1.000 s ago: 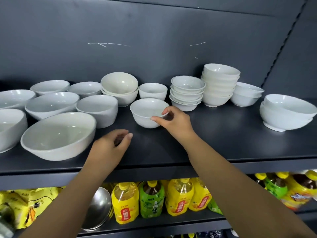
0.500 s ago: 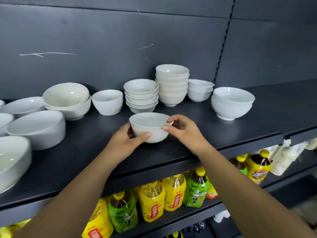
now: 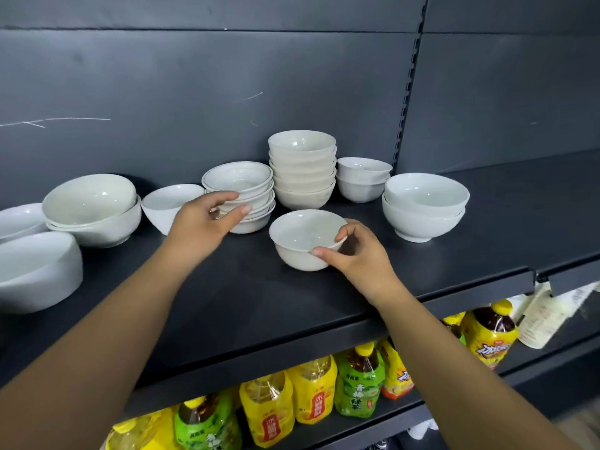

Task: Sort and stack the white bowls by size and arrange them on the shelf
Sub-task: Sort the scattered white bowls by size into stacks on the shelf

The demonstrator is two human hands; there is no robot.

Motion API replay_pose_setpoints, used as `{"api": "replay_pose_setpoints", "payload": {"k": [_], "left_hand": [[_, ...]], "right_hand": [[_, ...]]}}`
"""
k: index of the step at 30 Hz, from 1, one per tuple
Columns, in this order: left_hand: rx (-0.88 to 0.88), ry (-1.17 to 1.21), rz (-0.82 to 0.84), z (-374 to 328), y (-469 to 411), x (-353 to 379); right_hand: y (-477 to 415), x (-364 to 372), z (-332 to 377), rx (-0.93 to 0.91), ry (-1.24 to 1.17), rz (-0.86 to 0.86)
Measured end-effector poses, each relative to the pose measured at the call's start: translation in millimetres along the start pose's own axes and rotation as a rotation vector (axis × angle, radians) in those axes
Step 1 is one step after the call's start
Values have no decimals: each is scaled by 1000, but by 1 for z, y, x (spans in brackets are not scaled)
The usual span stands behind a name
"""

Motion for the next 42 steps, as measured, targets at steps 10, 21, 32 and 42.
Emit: {"api": "replay_pose_setpoints", "payload": {"k": [10,21,32,42], "left_hand": [[-40,306,404,-7,48,99],[-82,399,180,10,46,77],[-210,731,173,-35,24,78],[153,516,-67,-148,-45,139]], "right_hand": [[-3,-9,-14,178,-218,-27],[2,3,0,156,-243,90],[-25,-30,65,100,-138,168],[-163,-92,107,-142,2,320]]}}
Point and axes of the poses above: each hand's wrist, its own y-axis away from the middle knuckle, its own x-axis out of the palm, z = x × y, the point moved 9 cm from there along -y, towards the middle knuckle, and after that the axes turned 11 degrees about -z, right-handed, at the moved point
